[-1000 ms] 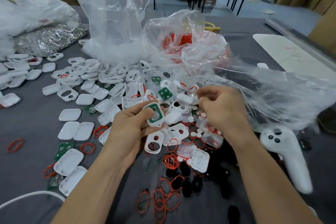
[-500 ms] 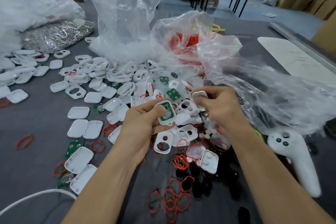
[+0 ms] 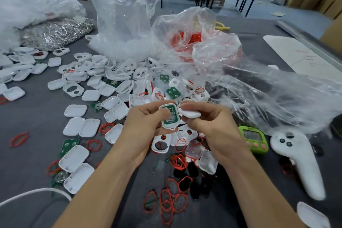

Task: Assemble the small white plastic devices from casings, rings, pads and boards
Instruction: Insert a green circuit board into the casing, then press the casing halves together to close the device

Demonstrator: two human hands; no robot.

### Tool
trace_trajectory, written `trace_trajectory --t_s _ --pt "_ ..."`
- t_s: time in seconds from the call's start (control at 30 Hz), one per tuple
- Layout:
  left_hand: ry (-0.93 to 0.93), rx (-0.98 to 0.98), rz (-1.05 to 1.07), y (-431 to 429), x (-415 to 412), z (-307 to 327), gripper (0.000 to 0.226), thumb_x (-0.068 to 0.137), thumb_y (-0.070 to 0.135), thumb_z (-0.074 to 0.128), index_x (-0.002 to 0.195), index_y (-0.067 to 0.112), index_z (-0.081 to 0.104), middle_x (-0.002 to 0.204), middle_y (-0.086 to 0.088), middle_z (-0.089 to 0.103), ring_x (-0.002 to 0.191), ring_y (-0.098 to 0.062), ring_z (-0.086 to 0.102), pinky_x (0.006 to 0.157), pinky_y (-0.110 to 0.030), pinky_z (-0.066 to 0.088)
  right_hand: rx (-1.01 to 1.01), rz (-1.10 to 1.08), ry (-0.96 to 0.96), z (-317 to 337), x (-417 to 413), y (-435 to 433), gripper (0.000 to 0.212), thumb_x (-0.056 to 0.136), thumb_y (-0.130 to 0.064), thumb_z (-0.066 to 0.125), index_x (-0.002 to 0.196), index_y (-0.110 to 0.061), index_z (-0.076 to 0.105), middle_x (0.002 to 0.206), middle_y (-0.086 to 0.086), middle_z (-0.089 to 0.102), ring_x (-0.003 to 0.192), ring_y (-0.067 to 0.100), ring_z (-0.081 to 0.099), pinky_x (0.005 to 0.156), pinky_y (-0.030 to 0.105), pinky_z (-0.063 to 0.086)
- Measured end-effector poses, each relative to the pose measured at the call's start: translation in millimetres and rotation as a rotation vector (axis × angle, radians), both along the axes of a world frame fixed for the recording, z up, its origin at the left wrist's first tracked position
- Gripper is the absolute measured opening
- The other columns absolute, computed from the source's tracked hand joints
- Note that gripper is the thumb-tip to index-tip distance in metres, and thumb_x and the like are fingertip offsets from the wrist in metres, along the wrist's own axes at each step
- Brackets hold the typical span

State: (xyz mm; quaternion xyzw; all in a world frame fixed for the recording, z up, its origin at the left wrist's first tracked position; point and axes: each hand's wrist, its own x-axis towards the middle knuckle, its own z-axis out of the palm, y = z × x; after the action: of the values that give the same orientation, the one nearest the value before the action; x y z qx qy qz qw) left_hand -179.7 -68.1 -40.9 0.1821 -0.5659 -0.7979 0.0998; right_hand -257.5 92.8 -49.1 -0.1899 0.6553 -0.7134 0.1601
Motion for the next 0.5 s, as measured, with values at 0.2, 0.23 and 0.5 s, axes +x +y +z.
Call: trace_trajectory --t_s 0.2,0.23,0.5 --pt "0.002 0.020 0.003 0.0 1.0 1.1 0.029 0.096 -0.004 0.060 0.093 0.015 0.083 0.096 -0.018 0.079 0.081 -0.029 0.078 0.063 -0.028 0.061 -0.037 0.090 -0.030 3.7 1.5 7.0 0.034 0.073 -0.004 0.074 0.101 -0.022 0.083 0.113 0.002 0.079 0.107 0.020 0.074 0.086 0.028 0.060" --pt "0.003 0.030 0.002 0.4 1.0 1.0 0.029 0.096 -0.004 0.060 0.094 0.014 0.083 0.096 -0.019 0.079 0.082 -0.030 0.078 0.064 -0.028 0.062 -0.032 0.088 -0.013 4.4 2.2 7.5 0.035 0.073 -0.002 0.074 0.100 -0.021 0.083 0.114 -0.001 0.078 0.107 0.016 0.074 0.083 0.025 0.059" --pt "0.019 -0.013 -0.001 4.9 0.4 0.2 0.030 0.094 -0.008 0.059 0.098 0.011 0.082 0.093 -0.018 0.079 0.078 -0.025 0.077 0.063 -0.029 0.061 0.196 0.030 0.059 8.0 6.9 7.6 0.057 0.062 0.001 0.079 0.107 -0.034 0.079 0.099 -0.002 0.079 0.084 0.026 0.075 0.066 0.043 0.064"
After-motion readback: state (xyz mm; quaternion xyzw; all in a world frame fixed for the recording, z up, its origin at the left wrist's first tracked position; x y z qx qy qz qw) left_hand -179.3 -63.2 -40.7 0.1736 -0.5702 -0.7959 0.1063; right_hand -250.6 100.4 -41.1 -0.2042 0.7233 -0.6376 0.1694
